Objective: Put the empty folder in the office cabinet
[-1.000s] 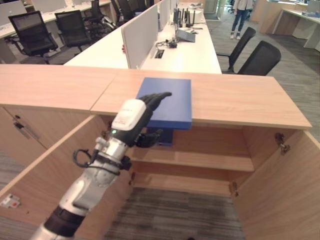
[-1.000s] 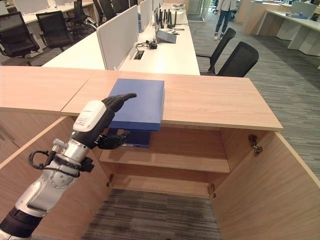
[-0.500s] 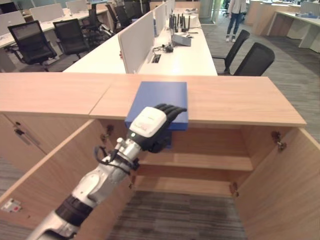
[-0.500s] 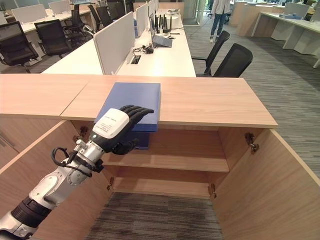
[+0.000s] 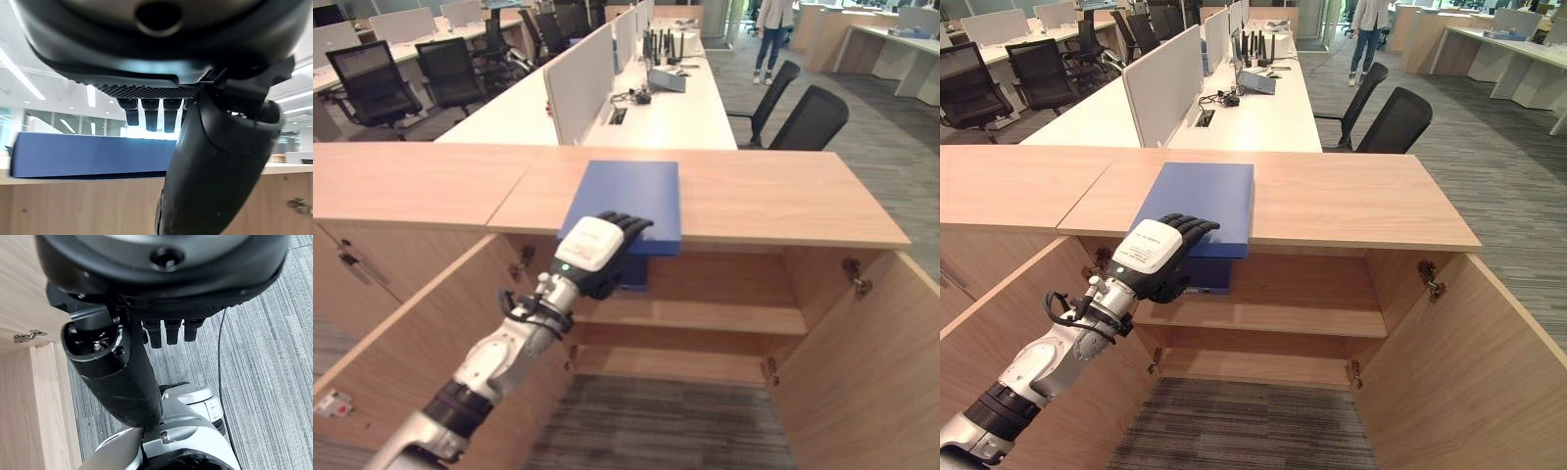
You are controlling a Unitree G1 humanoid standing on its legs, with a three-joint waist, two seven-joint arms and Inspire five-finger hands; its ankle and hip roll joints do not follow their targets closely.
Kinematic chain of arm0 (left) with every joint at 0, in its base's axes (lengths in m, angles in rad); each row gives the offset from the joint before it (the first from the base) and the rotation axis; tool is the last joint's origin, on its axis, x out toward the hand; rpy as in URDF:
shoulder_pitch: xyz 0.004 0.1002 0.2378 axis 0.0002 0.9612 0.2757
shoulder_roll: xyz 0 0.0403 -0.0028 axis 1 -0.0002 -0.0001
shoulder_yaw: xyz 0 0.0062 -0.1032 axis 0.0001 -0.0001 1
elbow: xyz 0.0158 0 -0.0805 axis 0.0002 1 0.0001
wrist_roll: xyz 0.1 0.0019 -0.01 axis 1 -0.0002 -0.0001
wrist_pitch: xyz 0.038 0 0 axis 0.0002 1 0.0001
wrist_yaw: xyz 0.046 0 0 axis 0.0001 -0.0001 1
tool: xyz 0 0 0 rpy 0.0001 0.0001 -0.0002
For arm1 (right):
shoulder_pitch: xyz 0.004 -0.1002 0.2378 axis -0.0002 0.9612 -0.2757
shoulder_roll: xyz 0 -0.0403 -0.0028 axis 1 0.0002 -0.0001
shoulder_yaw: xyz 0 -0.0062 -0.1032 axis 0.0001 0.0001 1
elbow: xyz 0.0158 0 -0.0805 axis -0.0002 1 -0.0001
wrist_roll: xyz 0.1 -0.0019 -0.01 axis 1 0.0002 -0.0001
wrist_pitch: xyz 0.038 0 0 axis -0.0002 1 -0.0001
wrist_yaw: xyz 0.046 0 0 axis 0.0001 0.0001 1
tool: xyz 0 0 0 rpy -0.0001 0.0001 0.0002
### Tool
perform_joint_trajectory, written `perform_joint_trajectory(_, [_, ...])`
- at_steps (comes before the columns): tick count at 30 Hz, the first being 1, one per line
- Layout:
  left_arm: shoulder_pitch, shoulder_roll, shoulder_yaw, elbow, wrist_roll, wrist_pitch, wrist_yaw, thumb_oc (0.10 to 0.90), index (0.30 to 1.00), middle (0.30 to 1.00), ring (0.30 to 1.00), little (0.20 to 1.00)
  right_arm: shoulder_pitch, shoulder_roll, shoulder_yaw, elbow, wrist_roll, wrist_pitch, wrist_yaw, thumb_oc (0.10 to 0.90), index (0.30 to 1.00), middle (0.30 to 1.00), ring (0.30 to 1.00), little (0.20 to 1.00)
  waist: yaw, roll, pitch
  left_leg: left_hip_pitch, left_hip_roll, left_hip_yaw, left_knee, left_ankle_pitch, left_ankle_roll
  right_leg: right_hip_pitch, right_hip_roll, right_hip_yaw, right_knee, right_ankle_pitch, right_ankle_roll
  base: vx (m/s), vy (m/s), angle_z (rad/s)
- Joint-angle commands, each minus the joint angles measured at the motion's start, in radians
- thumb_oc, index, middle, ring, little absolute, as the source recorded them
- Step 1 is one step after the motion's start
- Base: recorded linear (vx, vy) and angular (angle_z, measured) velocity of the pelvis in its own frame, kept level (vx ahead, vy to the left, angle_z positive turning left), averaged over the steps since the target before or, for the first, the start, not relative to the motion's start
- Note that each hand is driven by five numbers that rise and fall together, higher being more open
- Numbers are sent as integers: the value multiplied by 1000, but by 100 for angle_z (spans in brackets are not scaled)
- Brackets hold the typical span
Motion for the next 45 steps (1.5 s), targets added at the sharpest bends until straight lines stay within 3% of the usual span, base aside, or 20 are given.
perform_joint_trajectory(1, [-286,-11,14,34,48,35,124,800,900,900,900,900,-52,-18,32,61,-22,-4,-11,800,900,900,900,900,-10,15,4,37,-37,-23,-2,-135,6,79,12,-32,7,-102,62,0,0,0])
perform_joint_trajectory(24, [-361,-36,-72,193,128,87,134,800,900,900,900,900,-58,-28,35,64,-23,-7,-23,800,900,900,900,900,-19,14,1,46,-36,-12,-2,-138,8,84,13,-28,7,-104,62,0,0,0])
perform_joint_trajectory(42, [-464,-47,-128,423,157,174,192,800,900,900,900,900,-54,-34,49,77,-28,-11,-29,800,900,900,900,900,-34,10,0,49,-32,-2,-2,-139,7,83,18,-20,7,-105,62,2,-1,-2])
perform_joint_trajectory(43, [-468,-50,-131,435,155,178,192,648,672,672,672,672,-56,-35,50,77,-28,-11,-30,800,900,900,900,900,-35,10,1,50,-32,-1,-2,-140,7,82,18,-19,7,-105,62,0,0,0])
perform_joint_trajectory(44, [-466,-54,-132,451,154,181,195,400,300,300,300,300,-55,-34,52,77,-29,-12,-30,800,900,900,900,900,-36,10,1,52,-32,0,-2,-140,7,82,18,-17,7,-105,62,0,0,0])
perform_joint_trajectory(45, [-466,-55,-132,452,153,181,196,400,300,300,300,300,-55,-34,53,77,-29,-12,-30,800,900,900,900,900,-36,10,1,52,-32,0,-2,-140,7,83,18,-17,7,-105,62,0,0,0])
